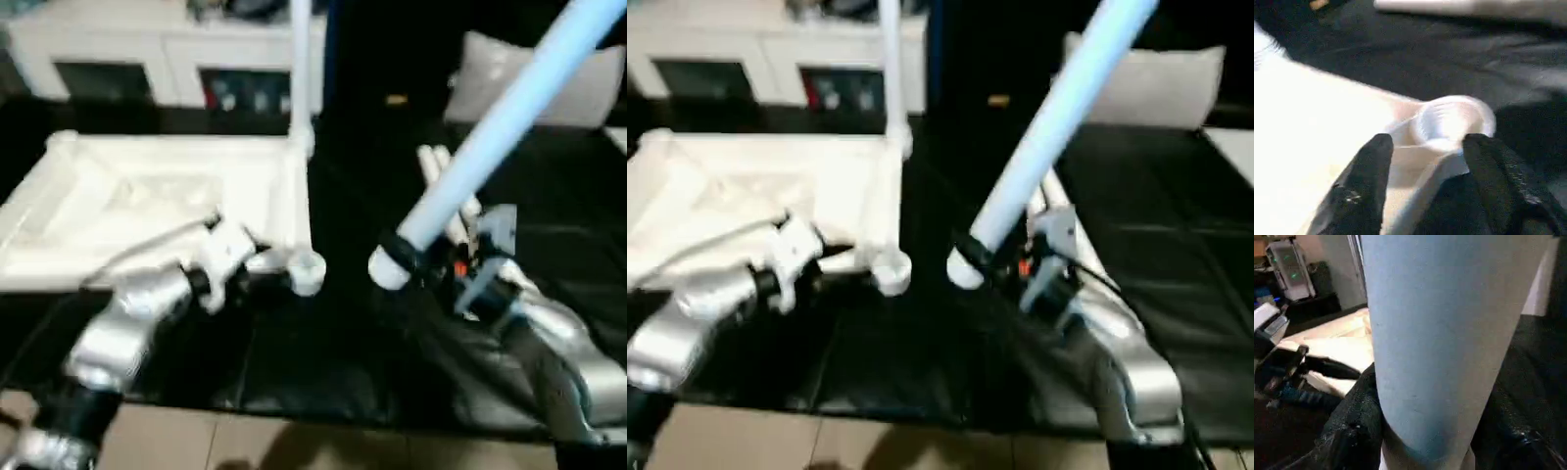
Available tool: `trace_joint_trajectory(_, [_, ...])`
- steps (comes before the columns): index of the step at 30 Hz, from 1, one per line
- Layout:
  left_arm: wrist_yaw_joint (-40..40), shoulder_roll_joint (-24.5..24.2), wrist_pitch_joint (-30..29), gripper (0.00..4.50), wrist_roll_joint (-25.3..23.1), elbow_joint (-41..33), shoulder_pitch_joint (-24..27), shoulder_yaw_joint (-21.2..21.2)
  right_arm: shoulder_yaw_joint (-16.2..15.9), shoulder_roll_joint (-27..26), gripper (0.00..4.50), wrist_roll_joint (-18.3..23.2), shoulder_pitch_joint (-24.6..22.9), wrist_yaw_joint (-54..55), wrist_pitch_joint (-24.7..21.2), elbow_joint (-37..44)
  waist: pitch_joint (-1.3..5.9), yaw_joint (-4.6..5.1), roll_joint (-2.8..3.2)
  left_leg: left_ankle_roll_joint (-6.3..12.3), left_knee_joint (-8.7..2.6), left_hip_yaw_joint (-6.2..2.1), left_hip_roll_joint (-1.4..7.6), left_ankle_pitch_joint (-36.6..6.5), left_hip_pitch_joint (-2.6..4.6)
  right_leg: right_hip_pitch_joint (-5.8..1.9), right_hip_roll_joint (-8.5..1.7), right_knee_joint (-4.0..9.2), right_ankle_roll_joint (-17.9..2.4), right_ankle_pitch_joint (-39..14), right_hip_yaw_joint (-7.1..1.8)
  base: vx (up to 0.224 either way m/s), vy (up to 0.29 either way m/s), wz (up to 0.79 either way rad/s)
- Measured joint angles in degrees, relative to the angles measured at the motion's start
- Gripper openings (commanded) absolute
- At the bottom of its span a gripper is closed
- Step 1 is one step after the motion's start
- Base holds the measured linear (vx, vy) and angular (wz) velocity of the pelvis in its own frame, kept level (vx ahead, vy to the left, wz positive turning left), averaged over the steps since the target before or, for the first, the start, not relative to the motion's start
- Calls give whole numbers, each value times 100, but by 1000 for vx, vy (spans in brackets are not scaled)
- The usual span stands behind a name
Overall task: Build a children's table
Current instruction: Move to table
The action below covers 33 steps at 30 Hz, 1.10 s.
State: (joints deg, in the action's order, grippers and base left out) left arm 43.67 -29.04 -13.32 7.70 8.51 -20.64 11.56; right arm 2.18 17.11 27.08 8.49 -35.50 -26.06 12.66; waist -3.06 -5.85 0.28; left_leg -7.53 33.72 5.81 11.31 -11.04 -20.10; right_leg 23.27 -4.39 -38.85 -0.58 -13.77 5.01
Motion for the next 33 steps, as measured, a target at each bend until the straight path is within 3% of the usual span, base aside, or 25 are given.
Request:
trace_joint_trajectory(5, [421, -243, 384, 212, -151, 780, -414, 57, -163, -9, 190, -46, 24, -4, 1, -43, -1, 6, -4, 3, -4, 19, 37, -11, -49, -10, 39, 162, -49, 73, 5, 0, 0, 0])
trace_joint_trajectory(6, [519, -271, 498, 185, -197, 906, -488, 85, -156, -9, 190, -34, 24, -6, -16, -42, -1, 10, -7, 20, -1, 33, 44, -21, -48, -19, 37, 193, -51, 93, 2, 0, 0, 0])
trace_joint_trajectory(13, [1478, -377, 972, 135, -292, 1821, -988, 322, -156, 2, 190, 63, -4, -131, -130, -40, -8, 36, -43, 46, 12, 110, 43, -50, -2, -37, 16, 216, -24, 160, -77, 0, 0, 0])
trace_joint_trajectory(21, [1733, -160, 1745, 73, -723, 3239, -1845, 617, -161, 130, 190, 83, -34, -219, -145, -30, -7, 38, -52, 55, 16, 150, 46, -22, 5, -35, 18, 240, 11, 210, -108, 0, 0, 0])
trace_joint_trajectory(25, [1879, -103, 2118, 73, -987, 3786, -2172, 790, -167, 177, 190, 93, -170, -247, -234, 29, -4, 37, -51, 56, 15, 157, 46, -22, 6, -38, 18, 252, -9, 233, -113, 0, 0, 0])
trace_joint_trajectory(30, [2190, -23, 2091, 73, -944, 4216, -2392, 718, -172, 225, 190, 139, -215, -247, -259, 83, 1, 42, -46, 56, 15, 166, 48, -22, 8, -39, 17, 260, -10, 243, -117, 0, 0, 0])
trace_joint_trajectory(33, [2306, 30, 2102, 107, -890, 4464, -2493, 665, -172, 227, 190, 147, -223, -247, -259, 86, 1, 37, -47, 57, 15, 169, 48, -23, 7, -38, 17, 263, -13, 244, -118, 0, 0, 0])
